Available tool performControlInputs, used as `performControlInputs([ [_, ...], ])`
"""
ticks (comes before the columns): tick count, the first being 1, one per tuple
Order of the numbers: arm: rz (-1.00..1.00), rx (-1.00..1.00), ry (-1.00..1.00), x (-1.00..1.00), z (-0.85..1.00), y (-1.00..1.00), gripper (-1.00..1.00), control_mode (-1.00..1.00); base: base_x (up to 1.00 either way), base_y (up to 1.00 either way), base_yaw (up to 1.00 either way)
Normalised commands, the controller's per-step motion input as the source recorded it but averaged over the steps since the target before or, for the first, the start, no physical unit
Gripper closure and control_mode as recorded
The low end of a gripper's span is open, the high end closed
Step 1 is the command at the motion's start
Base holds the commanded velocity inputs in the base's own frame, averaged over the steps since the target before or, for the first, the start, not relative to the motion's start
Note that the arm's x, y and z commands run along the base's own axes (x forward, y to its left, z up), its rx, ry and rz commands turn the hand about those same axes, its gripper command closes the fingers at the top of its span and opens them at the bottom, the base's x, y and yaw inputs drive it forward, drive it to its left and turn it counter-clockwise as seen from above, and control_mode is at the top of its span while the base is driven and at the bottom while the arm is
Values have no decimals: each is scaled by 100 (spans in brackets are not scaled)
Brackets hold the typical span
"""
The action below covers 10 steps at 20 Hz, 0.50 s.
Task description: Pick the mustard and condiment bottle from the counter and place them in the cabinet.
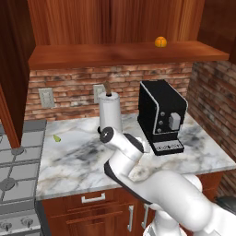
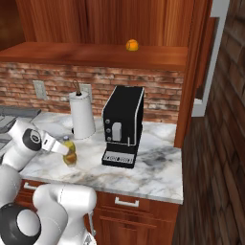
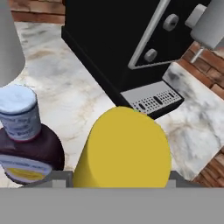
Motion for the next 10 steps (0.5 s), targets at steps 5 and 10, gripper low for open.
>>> performControlInputs([
  [5, 15, 1, -7, 0, 59, 0, 100, -100, 0, 0, 0],
  [10, 30, 3, 0, 0, 34, 0, 100, -100, 0, 0, 0],
])
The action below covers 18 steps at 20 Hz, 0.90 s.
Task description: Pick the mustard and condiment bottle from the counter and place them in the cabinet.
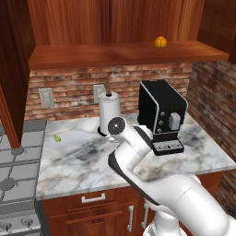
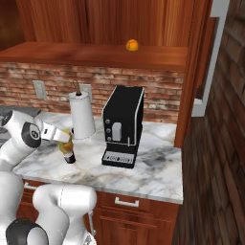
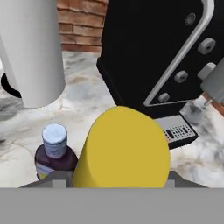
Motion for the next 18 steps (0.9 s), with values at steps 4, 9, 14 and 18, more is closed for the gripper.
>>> performControlInputs([
  [4, 41, 5, 0, -3, 36, -1, 100, -100, 0, 0, 0],
  [9, 37, 1, 0, -15, 65, -1, 100, -100, 0, 0, 0],
  [14, 26, 0, 0, -6, 72, 0, 100, -100, 0, 0, 0],
  [18, 21, -1, 0, -1, 66, 0, 100, -100, 0, 0, 0],
])
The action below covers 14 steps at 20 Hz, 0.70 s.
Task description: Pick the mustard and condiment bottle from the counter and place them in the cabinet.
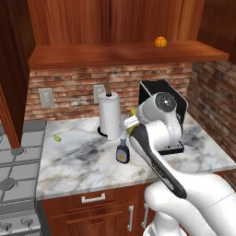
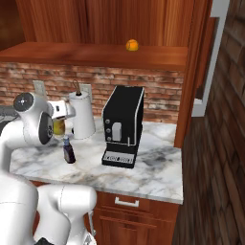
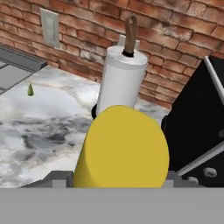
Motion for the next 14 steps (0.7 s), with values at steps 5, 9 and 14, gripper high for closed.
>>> performControlInputs([
  [5, 20, 0, 0, -8, 64, 0, 100, -100, 0, 0, 0],
  [9, 15, -3, 0, -23, 68, 4, 100, -100, 0, 0, 0],
  [14, 12, -5, -5, -16, 67, 13, 100, -100, 0, 0, 0],
])
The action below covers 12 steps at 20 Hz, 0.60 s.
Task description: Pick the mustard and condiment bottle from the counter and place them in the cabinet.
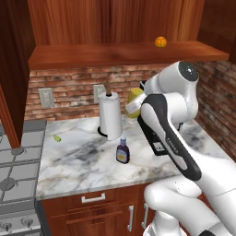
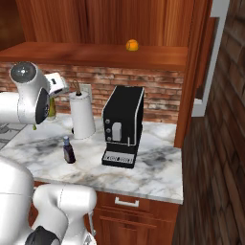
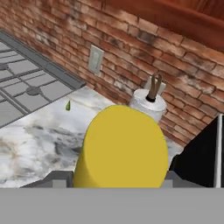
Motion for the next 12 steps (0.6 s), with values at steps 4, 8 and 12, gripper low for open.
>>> performControlInputs([
  [4, 13, -5, -8, -16, 66, 17, 100, -100, 0, 0, 0],
  [8, 12, -6, -9, -14, 67, 11, 100, -100, 0, 0, 0],
  [12, 8, -6, -12, -10, 60, 3, 100, -100, 0, 0, 0],
])
